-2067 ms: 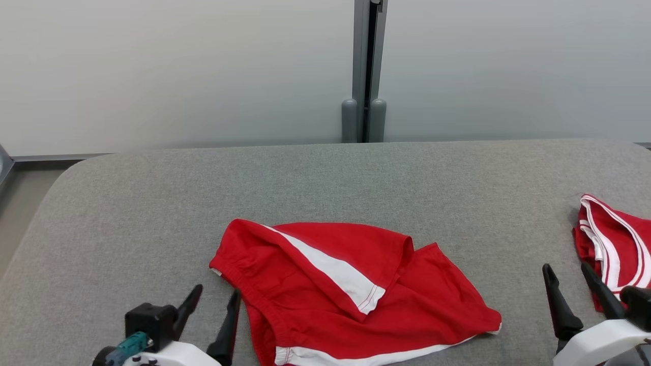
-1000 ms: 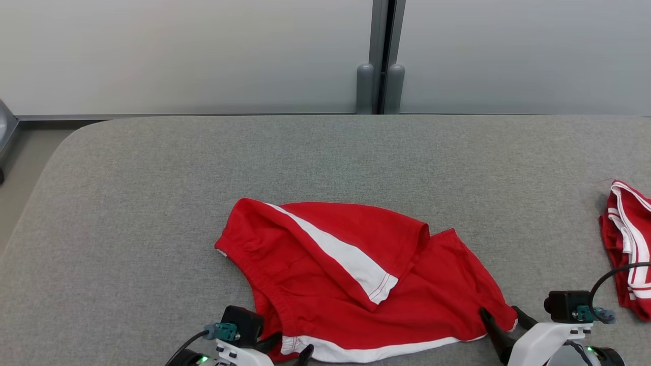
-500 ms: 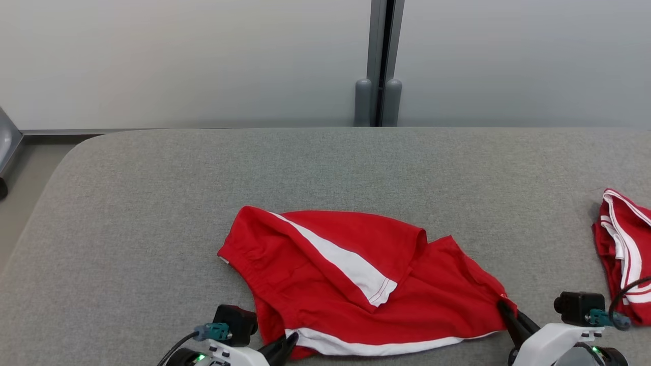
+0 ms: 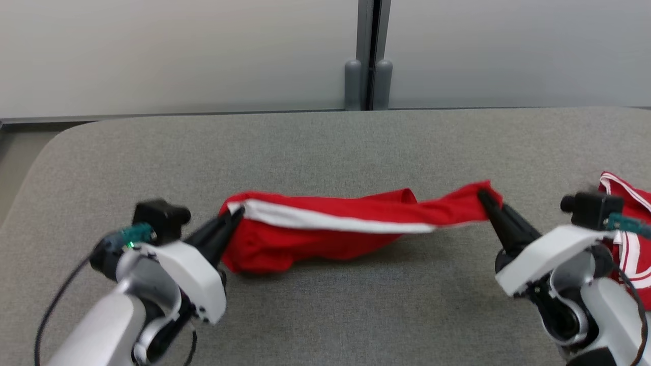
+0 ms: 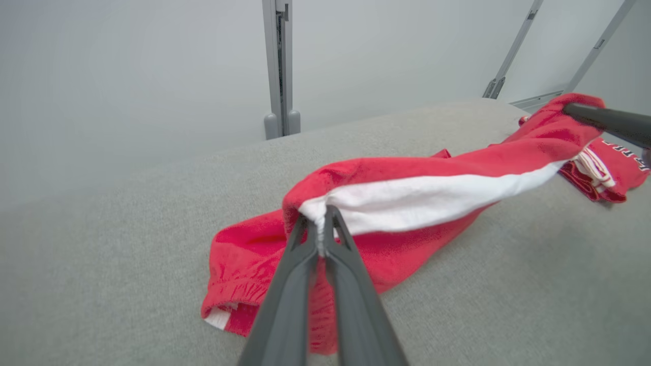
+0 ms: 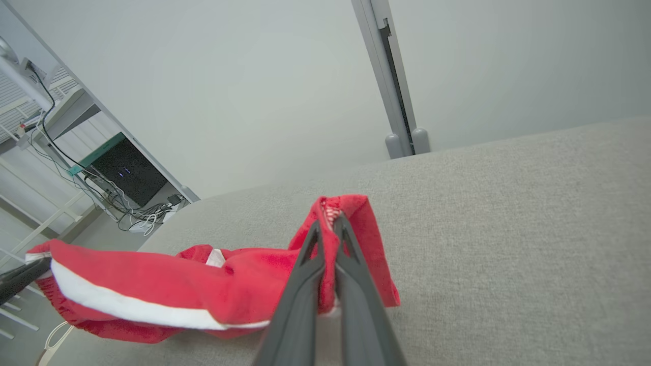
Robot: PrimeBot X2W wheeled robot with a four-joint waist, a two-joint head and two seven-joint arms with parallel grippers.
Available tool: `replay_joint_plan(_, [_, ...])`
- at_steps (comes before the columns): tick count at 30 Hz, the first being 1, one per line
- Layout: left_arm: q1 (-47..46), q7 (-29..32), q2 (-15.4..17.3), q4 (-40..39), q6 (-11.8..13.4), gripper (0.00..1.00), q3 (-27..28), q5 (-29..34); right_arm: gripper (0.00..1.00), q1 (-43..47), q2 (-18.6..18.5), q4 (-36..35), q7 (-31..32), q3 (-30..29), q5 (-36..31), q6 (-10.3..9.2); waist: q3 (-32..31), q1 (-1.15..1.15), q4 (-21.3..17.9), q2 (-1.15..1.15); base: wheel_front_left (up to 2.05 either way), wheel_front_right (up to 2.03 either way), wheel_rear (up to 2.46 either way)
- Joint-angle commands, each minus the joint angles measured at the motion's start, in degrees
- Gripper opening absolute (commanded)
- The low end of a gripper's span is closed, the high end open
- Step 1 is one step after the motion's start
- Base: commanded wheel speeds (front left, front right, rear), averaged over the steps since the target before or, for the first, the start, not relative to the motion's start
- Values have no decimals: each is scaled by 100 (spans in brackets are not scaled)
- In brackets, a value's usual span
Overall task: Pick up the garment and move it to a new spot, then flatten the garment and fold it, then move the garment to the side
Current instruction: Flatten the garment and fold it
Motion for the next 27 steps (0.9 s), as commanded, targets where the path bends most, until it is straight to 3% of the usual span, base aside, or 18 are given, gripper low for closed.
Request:
replay_joint_plan(1, [-623, 36, 81, 46, -109, 0, 162, -34, 0, -507, -91, -133, 56, 36, 7, 3, 394, 0, -32, 0, 0, 0, 0])
replay_joint_plan(6, [-1871, 253, 185, 388, -238, 0, 250, -5, 0, -1526, -153, -148, 120, 83, 87, 3, 975, 0, -28, 0, 0, 0, 0])
replay_joint_plan(12, [-3848, 347, 226, 1327, -378, 0, 37, -1, 0, -3167, -196, 216, 4, 271, 264, 3, 1703, 0, -73, 0, 0, 0, 0])
replay_joint_plan(19, [-5842, 262, 413, 2507, -381, 0, -403, -168, 0, -5079, -89, 1136, -436, 538, 448, 3, 2170, 0, -304, 0, 0, 0, 0])
replay_joint_plan(27, [-7698, -305, 542, 3609, -379, 0, -754, -259, 0, -7048, -73, 2152, -1097, 712, 581, 2, 2655, 0, -533, 0, 0, 0, 0])
